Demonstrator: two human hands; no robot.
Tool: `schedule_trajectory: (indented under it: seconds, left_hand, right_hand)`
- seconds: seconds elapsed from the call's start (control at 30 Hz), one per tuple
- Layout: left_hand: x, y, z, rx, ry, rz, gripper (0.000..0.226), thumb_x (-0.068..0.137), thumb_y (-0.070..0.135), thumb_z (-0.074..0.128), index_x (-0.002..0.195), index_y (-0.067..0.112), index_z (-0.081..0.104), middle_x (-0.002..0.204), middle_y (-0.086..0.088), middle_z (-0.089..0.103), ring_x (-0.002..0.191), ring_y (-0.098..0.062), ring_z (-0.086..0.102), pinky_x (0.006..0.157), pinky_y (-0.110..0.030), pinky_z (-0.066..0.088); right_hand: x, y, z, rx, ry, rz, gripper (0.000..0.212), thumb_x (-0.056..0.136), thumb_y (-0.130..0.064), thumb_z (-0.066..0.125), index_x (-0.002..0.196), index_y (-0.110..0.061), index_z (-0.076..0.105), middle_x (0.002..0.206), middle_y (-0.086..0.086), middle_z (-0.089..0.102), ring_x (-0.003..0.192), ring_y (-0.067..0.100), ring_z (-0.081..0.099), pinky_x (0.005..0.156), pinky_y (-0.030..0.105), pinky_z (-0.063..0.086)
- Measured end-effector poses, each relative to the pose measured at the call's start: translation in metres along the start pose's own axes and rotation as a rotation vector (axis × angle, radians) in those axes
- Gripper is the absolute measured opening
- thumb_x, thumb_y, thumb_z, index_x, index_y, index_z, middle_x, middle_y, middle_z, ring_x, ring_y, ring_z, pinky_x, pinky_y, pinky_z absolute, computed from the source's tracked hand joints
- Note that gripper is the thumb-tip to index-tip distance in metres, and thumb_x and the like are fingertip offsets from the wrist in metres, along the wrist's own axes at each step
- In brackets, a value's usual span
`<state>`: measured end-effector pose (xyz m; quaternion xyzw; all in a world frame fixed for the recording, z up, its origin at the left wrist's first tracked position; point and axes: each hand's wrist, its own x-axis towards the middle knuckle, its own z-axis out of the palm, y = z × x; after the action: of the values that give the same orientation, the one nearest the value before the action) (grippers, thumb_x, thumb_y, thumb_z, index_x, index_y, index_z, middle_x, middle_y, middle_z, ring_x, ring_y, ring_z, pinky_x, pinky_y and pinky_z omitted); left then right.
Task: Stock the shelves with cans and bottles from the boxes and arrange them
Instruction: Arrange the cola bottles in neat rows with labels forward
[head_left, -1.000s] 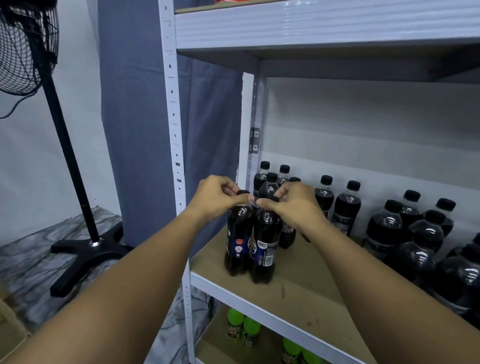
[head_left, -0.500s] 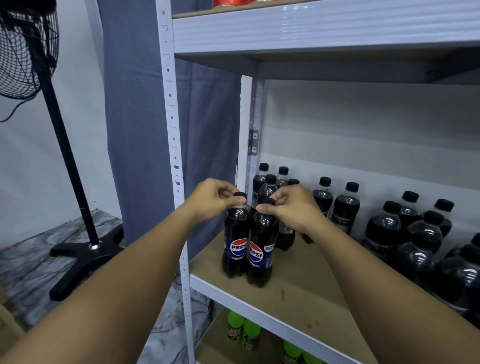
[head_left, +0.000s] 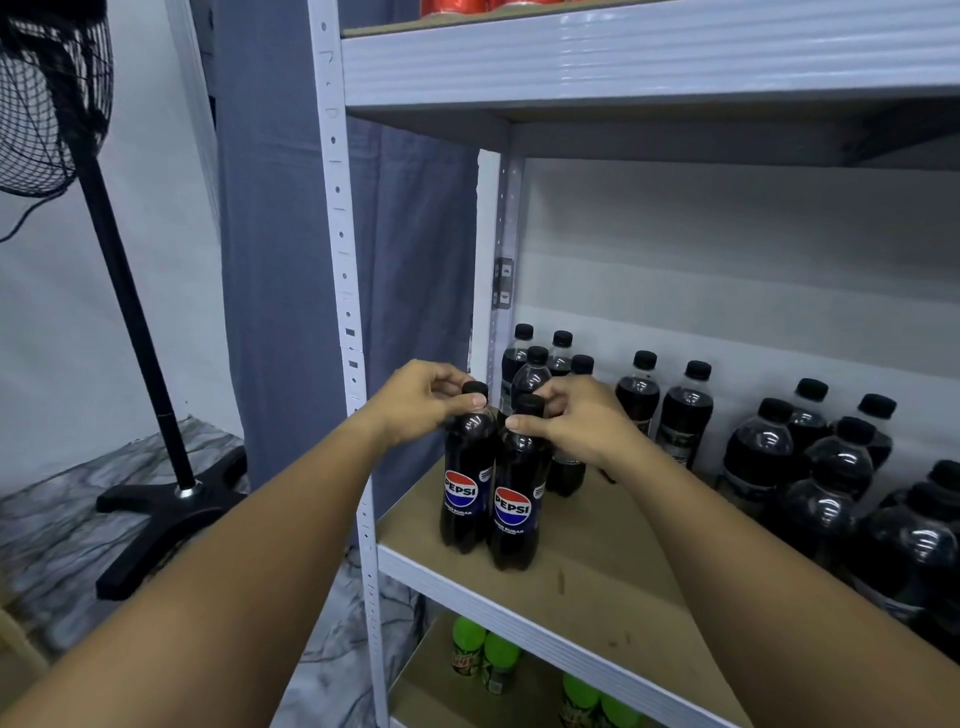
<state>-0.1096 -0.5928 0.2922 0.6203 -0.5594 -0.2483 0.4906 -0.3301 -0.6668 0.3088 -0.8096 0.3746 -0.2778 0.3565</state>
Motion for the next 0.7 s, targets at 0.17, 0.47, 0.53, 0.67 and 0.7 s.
schedule_trajectory:
  seconds: [0.17,0.47,0.53,0.67,0.7]
  left_hand:
    - [-0.011,-0.011,0.017,-0.031,0.019,0.021,0.033,0.086,0.031,0.082,0.117,0.022,0.073,0.109,0.009,0.077,0.109,-0.007,0.07,0.095,-0.034,0.058]
    - [-0.015,-0.009,0.007,-0.095,-0.01,-0.004,0.023,0.093,0.017,0.075,0.115,0.013,0.073,0.108,-0.003,0.079,0.102,-0.017,0.074,0.089,-0.038,0.058]
    - [-0.017,-0.012,0.004,-0.109,-0.002,-0.008,0.024,0.092,0.017,0.075,0.116,0.013,0.073,0.108,-0.004,0.079,0.106,-0.021,0.074,0.095,-0.043,0.058]
    - [-0.02,-0.016,-0.003,-0.1,0.006,-0.028,0.024,0.092,0.023,0.076,0.115,0.019,0.073,0.11,0.0,0.078,0.108,-0.019,0.073,0.097,-0.044,0.058]
    - [-0.021,-0.016,-0.004,-0.095,0.008,-0.027,0.022,0.093,0.023,0.075,0.114,0.021,0.073,0.109,0.001,0.079,0.107,-0.018,0.073,0.096,-0.042,0.058]
  right_hand:
    - [-0.004,0.01,0.004,0.08,-0.101,0.033,0.028,0.081,-0.035,0.083,0.104,-0.027,0.07,0.097,-0.007,0.074,0.093,0.015,0.071,0.072,0.044,0.064]
    - [-0.014,0.002,0.019,0.146,-0.041,0.017,0.029,0.087,-0.035,0.077,0.111,-0.022,0.068,0.095,-0.003,0.073,0.088,0.01,0.069,0.063,0.037,0.064]
    - [-0.015,-0.001,0.022,0.163,-0.047,0.02,0.028,0.087,-0.034,0.077,0.11,-0.021,0.068,0.095,-0.002,0.072,0.087,0.009,0.068,0.063,0.038,0.064]
    - [-0.014,-0.006,0.028,0.144,-0.04,0.018,0.025,0.088,-0.033,0.077,0.108,-0.021,0.069,0.095,-0.003,0.07,0.085,0.009,0.067,0.062,0.036,0.064]
    - [-0.014,-0.006,0.029,0.145,-0.035,0.016,0.025,0.088,-0.033,0.077,0.108,-0.02,0.069,0.095,-0.003,0.07,0.084,0.009,0.067,0.06,0.035,0.063]
